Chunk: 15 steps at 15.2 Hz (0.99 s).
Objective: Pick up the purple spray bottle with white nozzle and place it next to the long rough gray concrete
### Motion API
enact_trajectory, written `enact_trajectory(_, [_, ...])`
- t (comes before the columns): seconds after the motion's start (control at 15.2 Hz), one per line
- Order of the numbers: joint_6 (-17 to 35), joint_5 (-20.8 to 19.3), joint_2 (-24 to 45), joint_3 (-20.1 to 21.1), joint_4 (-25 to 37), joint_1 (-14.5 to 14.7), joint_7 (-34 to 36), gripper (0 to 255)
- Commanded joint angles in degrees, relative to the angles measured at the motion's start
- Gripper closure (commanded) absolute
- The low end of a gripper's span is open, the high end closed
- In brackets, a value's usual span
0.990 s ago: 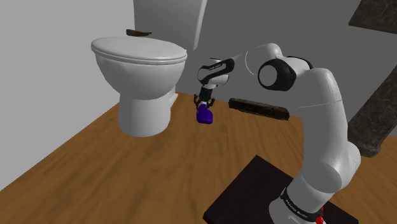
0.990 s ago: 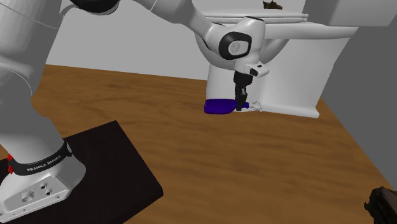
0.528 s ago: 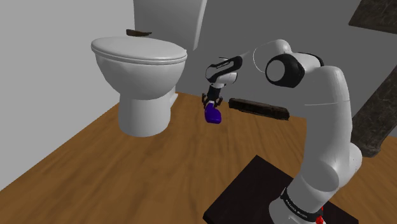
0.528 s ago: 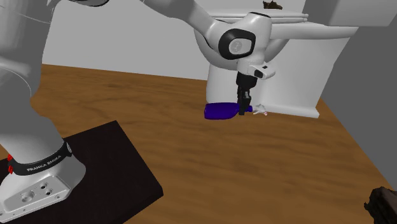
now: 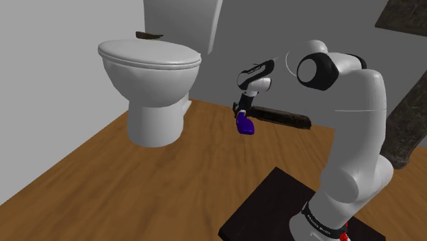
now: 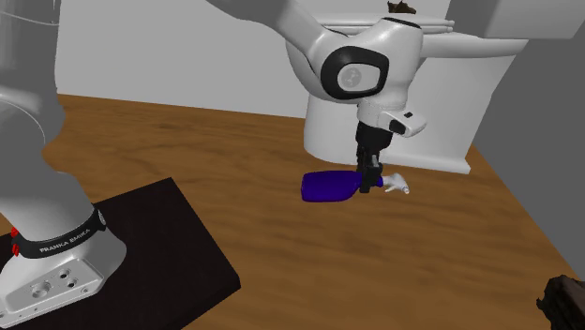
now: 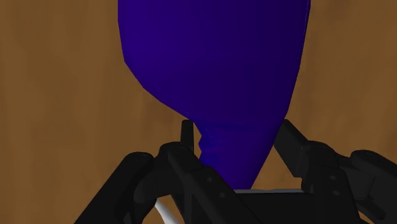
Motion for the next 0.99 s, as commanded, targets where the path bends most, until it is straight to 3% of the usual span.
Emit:
enact_trajectory(0.0, [0.22,0.22,-0.76,-0.59,-1.16,-1.77,-2.61,255])
enact_trajectory(0.92, [-0.94,1.85,-1.07,-4.74,-1.89,-14.30,-19.87,255])
